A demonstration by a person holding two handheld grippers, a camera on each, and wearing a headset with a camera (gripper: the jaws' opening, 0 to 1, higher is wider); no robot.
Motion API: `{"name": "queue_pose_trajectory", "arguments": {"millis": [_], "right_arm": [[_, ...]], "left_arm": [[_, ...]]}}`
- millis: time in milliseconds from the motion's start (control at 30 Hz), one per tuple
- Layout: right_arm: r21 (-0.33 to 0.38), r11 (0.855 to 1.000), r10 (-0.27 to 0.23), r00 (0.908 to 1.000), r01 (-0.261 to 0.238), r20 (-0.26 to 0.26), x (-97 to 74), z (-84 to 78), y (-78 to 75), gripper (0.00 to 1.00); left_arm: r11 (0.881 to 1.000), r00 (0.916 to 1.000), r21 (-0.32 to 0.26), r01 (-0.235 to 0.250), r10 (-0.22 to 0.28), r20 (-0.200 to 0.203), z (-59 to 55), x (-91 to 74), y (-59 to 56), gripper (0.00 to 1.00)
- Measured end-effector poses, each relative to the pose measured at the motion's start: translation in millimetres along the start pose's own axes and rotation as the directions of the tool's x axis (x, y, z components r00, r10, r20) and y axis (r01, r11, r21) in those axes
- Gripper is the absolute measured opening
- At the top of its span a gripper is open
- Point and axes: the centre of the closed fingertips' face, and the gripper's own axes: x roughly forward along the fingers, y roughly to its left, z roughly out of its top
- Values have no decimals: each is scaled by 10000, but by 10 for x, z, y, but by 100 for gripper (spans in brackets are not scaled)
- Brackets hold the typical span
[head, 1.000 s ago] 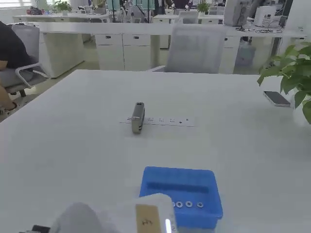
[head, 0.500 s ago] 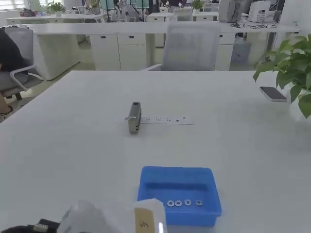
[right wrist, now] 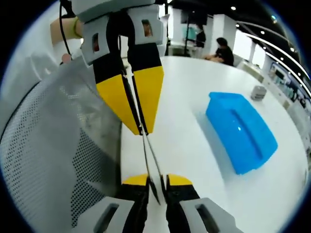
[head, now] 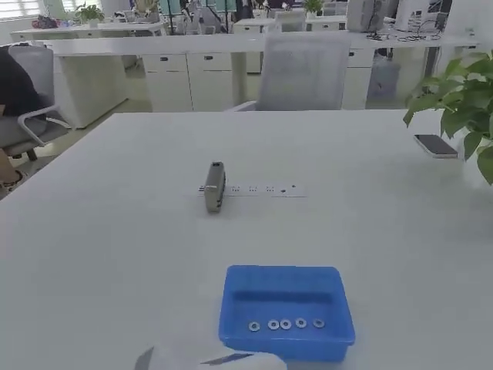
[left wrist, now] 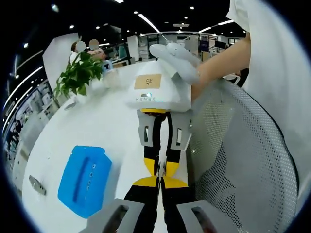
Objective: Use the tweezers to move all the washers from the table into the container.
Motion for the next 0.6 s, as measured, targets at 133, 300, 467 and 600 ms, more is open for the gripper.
{"name": "queue_pose_trajectory", "arguments": {"millis": [133,300,467,600], "right_arm": [[145,9999,82,9998,-85,170,-20,28,20,13],[476,9989,-32,9994,17,333,-111,19,40,20],[1138,9925,-527,9965,450,649,-328,-20,51,25],[1605,9826,-1088,9900,934,901,-520,-46,36,27]], "left_arm": [[9995,9993,321,33,-21,-373,-63,-2,10,0],[9994,9980,307,134,-115,-616,-140,6,35,0],[9996,9957,70,277,-270,-888,-249,35,53,0],[9988,9940,-284,408,-435,-1001,-355,95,71,0]]}}
